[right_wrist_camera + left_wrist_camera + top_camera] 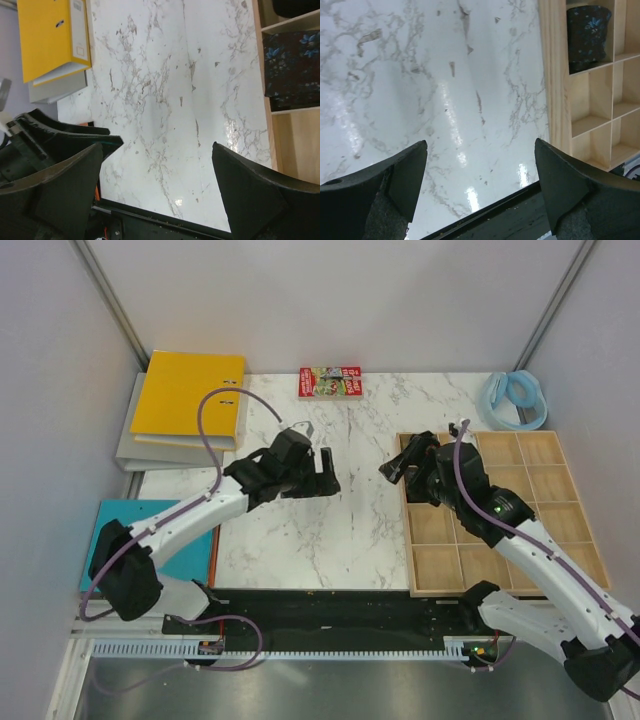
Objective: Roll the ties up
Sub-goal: Reset both arms
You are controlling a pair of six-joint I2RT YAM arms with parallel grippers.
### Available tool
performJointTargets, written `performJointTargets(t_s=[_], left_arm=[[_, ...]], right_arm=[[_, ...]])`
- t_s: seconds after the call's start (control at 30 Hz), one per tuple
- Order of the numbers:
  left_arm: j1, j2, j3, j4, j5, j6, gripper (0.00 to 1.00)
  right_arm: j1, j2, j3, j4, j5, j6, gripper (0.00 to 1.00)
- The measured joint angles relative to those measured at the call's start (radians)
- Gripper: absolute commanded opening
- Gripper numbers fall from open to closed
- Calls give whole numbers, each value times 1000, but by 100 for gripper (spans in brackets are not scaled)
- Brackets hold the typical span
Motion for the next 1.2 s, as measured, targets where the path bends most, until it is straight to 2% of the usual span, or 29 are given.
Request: performJointTargets(t_s=[0.27, 0.6, 0.83, 1.2], left_arm=[[180, -273, -195, -43, 11, 53, 93], [295, -447, -306, -104, 14, 148, 93], [320, -505, -317, -154, -13, 202, 94], [320, -600, -350, -180, -45, 224, 95]], right_arm=[[39, 151, -26, 94, -89, 2, 98], [269, 323, 0, 187, -50, 2, 98], [382, 343, -19, 245, 11, 3, 98], [397, 319, -110, 254, 75, 3, 98]])
